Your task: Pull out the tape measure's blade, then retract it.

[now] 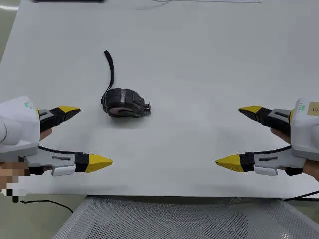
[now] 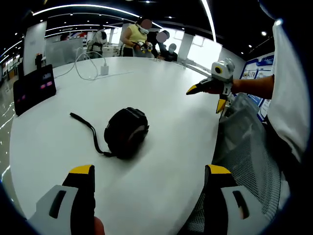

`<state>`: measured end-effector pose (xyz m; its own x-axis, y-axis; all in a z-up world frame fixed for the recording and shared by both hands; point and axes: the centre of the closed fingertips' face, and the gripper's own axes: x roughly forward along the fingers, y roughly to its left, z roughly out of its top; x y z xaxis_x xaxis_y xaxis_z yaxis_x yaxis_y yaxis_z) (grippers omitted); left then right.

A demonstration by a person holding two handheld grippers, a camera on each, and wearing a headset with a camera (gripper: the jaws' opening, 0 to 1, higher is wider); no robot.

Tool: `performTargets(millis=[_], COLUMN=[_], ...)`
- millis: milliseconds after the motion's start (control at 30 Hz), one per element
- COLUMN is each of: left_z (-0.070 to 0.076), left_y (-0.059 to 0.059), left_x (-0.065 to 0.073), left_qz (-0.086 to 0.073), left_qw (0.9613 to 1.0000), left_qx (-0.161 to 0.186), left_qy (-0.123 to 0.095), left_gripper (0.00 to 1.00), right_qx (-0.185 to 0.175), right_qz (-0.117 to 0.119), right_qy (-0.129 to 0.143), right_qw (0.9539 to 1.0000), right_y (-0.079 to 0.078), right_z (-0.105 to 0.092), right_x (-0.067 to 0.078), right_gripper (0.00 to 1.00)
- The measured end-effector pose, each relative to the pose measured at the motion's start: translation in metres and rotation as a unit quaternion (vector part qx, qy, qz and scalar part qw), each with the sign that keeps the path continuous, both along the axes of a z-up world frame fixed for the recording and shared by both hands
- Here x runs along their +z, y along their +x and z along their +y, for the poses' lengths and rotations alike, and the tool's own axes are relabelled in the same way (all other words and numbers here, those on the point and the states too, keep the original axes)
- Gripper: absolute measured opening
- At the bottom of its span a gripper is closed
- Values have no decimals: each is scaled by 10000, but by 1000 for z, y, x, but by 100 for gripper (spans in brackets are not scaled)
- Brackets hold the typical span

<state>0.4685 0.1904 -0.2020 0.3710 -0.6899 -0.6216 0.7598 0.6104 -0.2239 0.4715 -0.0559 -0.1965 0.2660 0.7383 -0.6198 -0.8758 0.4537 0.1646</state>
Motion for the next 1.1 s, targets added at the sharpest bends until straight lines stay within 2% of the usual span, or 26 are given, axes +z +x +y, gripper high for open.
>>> performTargets(millis=[1100], left_z=[3], left_y=[3], left_x=[1], left_qz=[-7], left_qw=[10000], left_qx=[48], left_qy=[18], left_gripper=[88], right_qx=[-6], right_qz=[-54], right_qy=[-6], right_qw=[10000], right_y=[7], right_z=[0], right_x=[1], right_gripper=[82])
